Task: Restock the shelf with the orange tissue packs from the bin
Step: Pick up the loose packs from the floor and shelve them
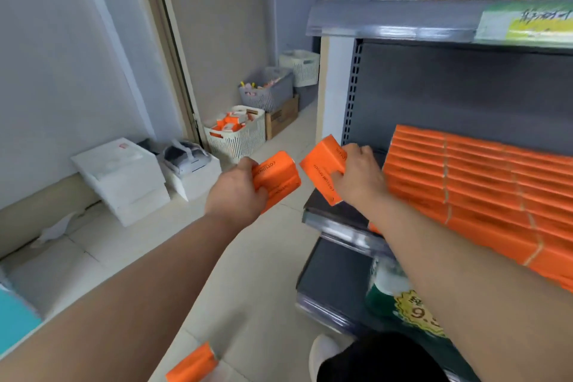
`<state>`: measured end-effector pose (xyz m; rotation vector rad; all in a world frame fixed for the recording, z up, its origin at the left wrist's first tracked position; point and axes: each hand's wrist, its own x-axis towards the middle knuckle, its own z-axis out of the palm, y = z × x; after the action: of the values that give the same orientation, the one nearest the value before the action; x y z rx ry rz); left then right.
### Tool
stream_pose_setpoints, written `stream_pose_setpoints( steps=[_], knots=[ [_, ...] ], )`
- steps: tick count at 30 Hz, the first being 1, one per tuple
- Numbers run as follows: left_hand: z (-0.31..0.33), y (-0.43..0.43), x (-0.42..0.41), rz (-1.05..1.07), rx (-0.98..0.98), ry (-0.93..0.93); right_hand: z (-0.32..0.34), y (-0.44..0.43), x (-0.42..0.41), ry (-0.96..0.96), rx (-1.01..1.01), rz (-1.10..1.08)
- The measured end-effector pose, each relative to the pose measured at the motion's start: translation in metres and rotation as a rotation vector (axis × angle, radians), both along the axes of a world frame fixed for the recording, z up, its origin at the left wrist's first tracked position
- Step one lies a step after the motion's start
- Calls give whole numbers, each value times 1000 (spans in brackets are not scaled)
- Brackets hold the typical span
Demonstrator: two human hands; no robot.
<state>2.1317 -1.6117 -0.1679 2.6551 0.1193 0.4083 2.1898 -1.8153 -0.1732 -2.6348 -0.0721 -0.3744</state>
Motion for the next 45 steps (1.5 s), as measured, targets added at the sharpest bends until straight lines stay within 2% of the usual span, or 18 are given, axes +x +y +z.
stream_pose_setpoints(
  steps=[5, 11, 21, 26, 32, 36, 39, 42, 45],
  knots=[
    [19, -31, 70, -52, 18, 15, 16, -29, 79, 21, -173, -61],
    [20, -74, 162, -177, -94, 83, 18, -65, 174, -11, -256, -49],
    [4, -113, 250, -302, -81, 125, 1, -110, 257, -33, -356, -176],
    [5, -115, 279, -316, -47, 131, -5, -113, 276, 11, -429, -186],
    [-6, -131, 302, -350, -50, 160, 9, -120, 271, 50, -319, -97],
    [-16, -152, 312, -370, -130, 145, 7, -134, 250, 84, -442, -120],
    [-22, -172, 315, -275, -152, 134, 6, -141, 238, 60, -515, -142],
    [-26, -186, 311, -207, -228, 179, 5, -146, 231, 94, -529, -176],
    [-28, -198, 307, -233, -274, 233, 3, -148, 228, 125, -535, -182]
  ],
)
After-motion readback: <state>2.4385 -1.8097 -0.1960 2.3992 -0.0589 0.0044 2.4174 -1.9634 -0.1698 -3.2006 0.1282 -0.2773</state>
